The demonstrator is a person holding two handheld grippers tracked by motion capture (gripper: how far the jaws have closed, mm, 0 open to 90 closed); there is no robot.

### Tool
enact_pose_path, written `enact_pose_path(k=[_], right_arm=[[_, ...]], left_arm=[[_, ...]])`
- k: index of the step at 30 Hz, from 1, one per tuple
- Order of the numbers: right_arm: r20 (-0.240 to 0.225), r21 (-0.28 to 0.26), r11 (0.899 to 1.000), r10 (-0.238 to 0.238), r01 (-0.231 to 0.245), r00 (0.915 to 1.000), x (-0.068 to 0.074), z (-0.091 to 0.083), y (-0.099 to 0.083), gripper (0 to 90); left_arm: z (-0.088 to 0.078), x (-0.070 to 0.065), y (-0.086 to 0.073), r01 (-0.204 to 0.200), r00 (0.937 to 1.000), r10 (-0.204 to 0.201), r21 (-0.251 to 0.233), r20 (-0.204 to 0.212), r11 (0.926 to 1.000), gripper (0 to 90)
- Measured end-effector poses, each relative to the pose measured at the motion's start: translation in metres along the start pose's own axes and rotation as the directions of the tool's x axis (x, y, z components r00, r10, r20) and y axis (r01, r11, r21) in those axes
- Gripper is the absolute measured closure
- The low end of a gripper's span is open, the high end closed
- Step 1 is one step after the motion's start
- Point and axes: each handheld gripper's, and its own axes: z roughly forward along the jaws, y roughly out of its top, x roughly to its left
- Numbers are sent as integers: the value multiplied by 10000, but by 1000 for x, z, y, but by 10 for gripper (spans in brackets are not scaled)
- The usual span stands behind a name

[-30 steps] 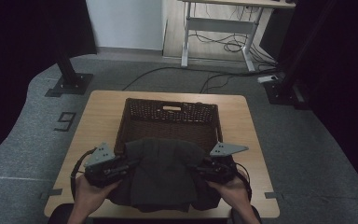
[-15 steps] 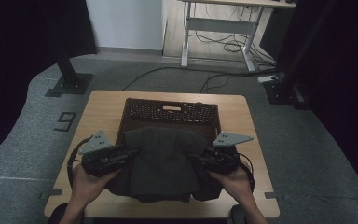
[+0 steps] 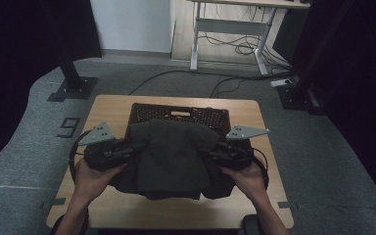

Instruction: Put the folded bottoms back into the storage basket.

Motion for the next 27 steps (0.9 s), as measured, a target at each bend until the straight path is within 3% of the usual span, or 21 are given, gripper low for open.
enact_pose_path(k=[17,27], right_arm=[[525,-427,9988,-234,256,9983,-20,4,32,668],[906,-516,9983,-212,260,9957,-35,14,43,668]], left_arm=[[11,23,33,-145,9999,142,-344,-91,9993,679],[27,43,43,-209,9998,208,-451,-44,9988,679]])
